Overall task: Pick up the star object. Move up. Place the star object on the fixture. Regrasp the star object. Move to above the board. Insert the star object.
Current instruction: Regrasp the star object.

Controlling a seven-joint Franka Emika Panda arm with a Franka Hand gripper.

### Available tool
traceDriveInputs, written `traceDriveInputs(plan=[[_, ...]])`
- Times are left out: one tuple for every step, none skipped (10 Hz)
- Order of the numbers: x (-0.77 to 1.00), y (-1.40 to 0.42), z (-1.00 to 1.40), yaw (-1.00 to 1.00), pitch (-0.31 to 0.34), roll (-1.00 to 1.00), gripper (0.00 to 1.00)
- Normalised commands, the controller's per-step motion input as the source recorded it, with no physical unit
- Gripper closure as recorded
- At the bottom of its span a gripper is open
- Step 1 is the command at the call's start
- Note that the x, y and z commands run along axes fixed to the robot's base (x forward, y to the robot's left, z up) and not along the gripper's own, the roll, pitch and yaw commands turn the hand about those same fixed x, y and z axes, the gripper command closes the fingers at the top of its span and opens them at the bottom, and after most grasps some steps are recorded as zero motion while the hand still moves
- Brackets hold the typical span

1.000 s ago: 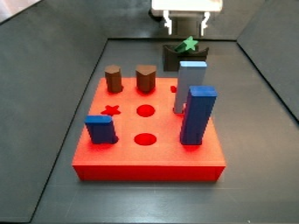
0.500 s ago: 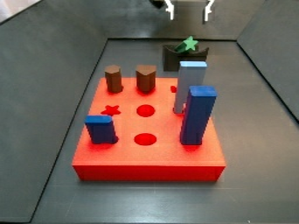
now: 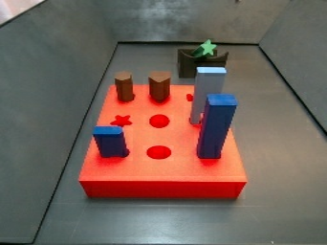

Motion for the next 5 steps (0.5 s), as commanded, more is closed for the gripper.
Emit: traceDriveInputs(plan=[[-0.06,-0.88,0.54,0.02,0.020,1.00,0.00],[-0.05,-0.68,0.30,0.02,0.016,1.00,0.00],[-0.03,-0.42,0.10,0.02,0.011,1.00,0.00],[-0.03,-0.21,0.08,0.02,0.009,1.00,0.00],[-0.04,-0.05,0.06,0.03,0.004,1.00,0.00]])
